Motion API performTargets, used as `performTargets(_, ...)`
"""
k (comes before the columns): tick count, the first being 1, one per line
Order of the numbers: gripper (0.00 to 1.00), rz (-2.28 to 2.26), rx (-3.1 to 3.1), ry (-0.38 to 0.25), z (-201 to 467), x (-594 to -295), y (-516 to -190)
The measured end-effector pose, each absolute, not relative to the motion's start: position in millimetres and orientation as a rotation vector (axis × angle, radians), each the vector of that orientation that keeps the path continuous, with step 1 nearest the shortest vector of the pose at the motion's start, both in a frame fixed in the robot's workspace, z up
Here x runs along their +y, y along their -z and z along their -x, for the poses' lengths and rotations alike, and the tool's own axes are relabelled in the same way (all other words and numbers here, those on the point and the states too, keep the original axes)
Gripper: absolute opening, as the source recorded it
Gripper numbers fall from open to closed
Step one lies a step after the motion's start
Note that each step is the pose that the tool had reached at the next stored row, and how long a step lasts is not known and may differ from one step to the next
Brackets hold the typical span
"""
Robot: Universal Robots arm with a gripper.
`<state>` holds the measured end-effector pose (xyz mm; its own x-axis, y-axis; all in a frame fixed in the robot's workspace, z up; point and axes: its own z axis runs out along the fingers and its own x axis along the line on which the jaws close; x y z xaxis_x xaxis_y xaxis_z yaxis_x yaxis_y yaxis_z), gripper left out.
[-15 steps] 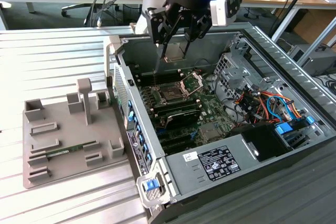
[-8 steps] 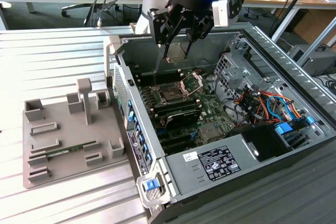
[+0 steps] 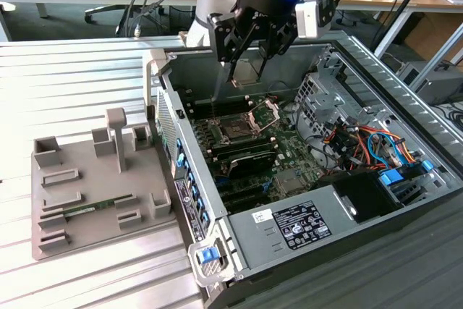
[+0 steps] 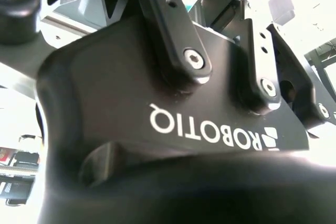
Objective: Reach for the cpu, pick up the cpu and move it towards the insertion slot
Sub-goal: 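Pick up the cpu and move it towards the insertion slot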
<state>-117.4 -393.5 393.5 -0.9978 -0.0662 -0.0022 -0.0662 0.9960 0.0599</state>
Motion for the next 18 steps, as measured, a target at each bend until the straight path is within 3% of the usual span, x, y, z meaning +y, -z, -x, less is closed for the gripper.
performTargets(18,0.55,0.104,3.138,-0.094,108.4,-393.5,-390.4)
